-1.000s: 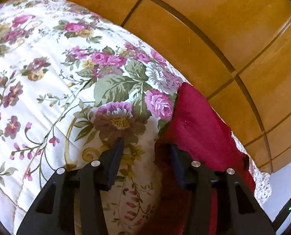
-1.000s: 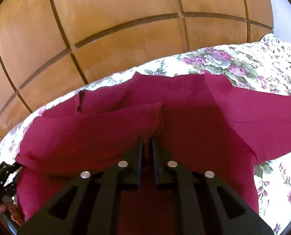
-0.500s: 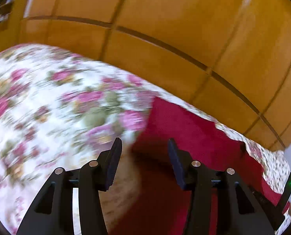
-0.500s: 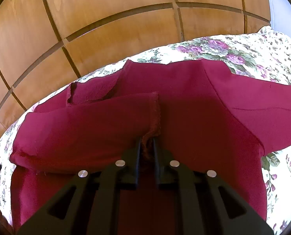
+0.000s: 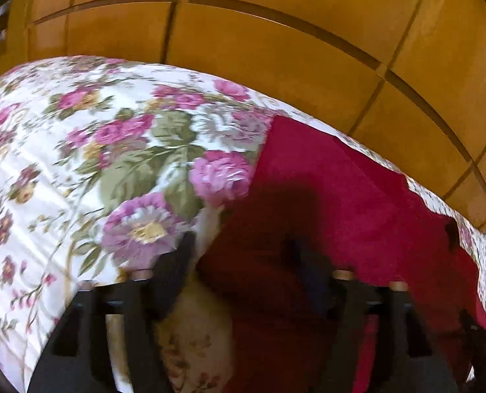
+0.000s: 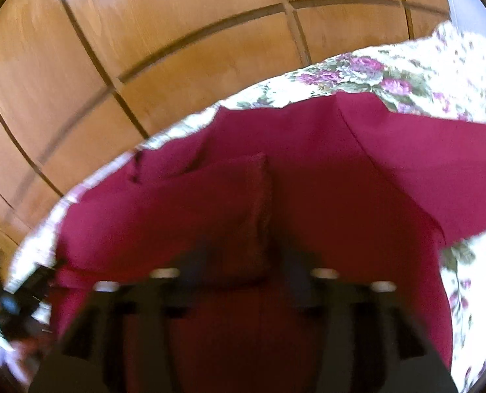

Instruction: Fold small clothes

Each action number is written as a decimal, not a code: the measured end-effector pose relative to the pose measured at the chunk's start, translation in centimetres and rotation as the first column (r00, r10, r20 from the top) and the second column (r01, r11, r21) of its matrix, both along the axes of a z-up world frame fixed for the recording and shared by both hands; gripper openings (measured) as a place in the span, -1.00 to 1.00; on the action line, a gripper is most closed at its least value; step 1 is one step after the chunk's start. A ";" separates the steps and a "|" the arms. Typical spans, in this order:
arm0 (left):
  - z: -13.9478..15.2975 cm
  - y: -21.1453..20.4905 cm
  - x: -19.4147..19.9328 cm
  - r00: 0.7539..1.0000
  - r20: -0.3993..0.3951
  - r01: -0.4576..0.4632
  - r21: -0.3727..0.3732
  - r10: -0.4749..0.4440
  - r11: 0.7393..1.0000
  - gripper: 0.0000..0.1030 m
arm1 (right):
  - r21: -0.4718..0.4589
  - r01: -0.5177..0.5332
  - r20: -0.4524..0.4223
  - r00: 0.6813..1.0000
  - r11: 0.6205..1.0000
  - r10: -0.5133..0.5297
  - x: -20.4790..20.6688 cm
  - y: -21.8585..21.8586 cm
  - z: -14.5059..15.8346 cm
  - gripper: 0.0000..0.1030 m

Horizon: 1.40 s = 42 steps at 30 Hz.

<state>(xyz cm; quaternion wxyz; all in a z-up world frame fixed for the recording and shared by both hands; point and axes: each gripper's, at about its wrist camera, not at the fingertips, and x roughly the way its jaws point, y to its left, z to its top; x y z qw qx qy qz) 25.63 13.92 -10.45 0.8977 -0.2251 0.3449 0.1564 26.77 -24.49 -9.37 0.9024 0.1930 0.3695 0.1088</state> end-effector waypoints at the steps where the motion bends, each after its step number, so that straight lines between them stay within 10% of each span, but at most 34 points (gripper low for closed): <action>1: 0.1 0.2 -0.8 1.000 0.026 0.004 -0.010 -0.003 1.000 0.43 | 0.024 0.023 0.014 1.000 0.999 -0.024 -0.8 -0.8 0.5 0.25; 7: 1.3 -0.6 -2.1 0.993 0.110 0.039 0.009 -0.040 0.999 0.71 | 0.111 0.245 0.028 0.968 0.963 -0.250 -5.0 -11.2 1.7 0.25; 13: 0.7 -0.2 -1.4 0.996 0.082 0.044 -0.022 -0.043 0.999 0.72 | 0.153 0.530 -0.084 0.848 0.834 -0.524 -6.7 -24.5 0.0 0.12; 26: -0.3 -0.7 0.0 0.997 0.032 0.067 -0.008 -0.067 0.998 0.72 | 0.373 0.637 -0.157 0.760 0.675 -0.631 -2.4 -34.1 -2.6 -0.07; 29: -0.4 -0.7 0.0 0.997 0.030 0.069 -0.012 -0.069 0.998 0.71 | 0.420 0.640 -0.185 0.755 0.644 -0.630 -2.4 -35.4 -2.9 -0.75; 31: -0.4 -0.6 0.0 0.997 0.030 0.069 -0.015 -0.068 0.998 0.72 | 0.458 0.615 -0.114 0.757 0.642 -0.643 -3.9 -35.7 -1.4 -0.84; 35: -0.4 -0.6 0.1 0.997 0.031 0.069 -0.016 -0.068 0.997 0.71 | 0.393 0.666 -0.100 0.717 0.634 -0.690 -7.0 -35.2 0.9 -0.76; 37: -0.4 -0.6 0.1 0.997 0.032 0.069 -0.018 -0.068 0.997 0.71 | 0.367 0.702 -0.127 0.688 0.611 -0.715 -8.1 -35.3 0.5 0.23; 42: -0.5 -0.5 0.1 0.997 0.035 0.069 -0.023 -0.068 0.997 0.72 | 0.393 0.784 -0.176 0.577 0.481 -0.798 -12.3 -37.6 -2.0 0.03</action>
